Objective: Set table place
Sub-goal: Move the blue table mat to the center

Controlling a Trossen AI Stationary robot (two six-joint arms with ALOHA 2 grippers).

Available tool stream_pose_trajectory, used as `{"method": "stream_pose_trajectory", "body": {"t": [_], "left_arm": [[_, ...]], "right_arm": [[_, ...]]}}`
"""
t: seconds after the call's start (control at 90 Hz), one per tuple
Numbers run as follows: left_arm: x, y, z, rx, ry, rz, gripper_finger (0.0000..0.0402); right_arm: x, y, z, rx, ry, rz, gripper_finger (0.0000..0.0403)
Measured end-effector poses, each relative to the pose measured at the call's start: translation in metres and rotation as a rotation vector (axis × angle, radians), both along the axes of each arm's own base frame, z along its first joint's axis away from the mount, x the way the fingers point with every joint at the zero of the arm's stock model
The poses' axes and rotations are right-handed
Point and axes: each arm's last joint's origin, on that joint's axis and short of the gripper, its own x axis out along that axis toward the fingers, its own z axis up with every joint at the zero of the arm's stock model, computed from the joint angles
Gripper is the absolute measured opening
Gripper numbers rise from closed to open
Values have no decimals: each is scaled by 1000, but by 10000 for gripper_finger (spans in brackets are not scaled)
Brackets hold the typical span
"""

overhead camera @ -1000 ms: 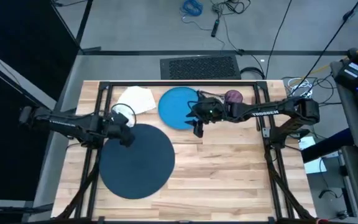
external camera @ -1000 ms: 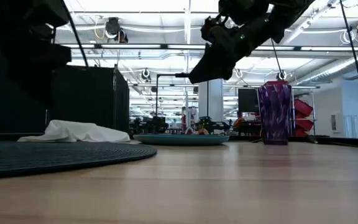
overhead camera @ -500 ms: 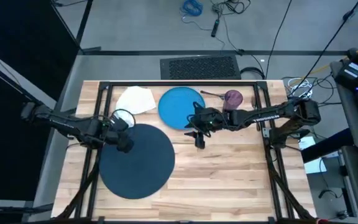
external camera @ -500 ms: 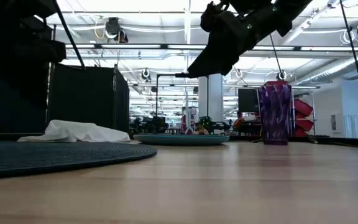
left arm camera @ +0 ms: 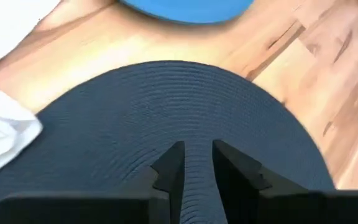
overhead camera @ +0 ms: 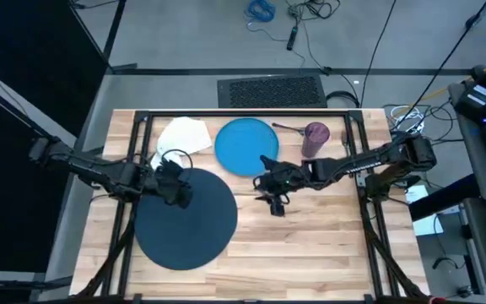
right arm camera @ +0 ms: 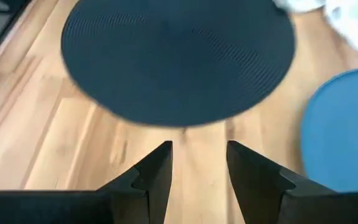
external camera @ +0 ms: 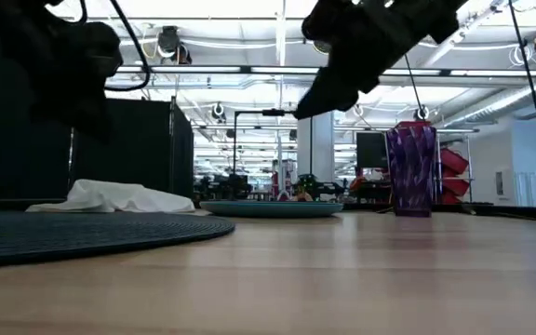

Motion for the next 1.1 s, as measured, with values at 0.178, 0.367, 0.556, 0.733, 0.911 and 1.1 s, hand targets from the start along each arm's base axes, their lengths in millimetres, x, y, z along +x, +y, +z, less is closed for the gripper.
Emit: {"method": "stream_pose_trajectory", "body": {"t": [0.178,0.367,0.556,0.733,0.911,1.1], "left_arm": [[3,-5,-7,-51,22,57,68],[7,-16,-17,-99,70,80,68],[12,-24,-31,-107,153,69,68],[16,-28,-43,-118,225,50,68],[21,-30,-50,-96,247,16,68],[25,-31,-60,-74,295,5,68]], "right_arm": [[-6,17,-4,6,55,44,138],[-11,34,-6,7,88,91,138],[-14,42,-8,-22,111,94,138],[-14,41,-7,-35,105,80,138],[-12,41,-5,-32,71,83,138],[-12,42,-5,-32,65,84,138]]}}
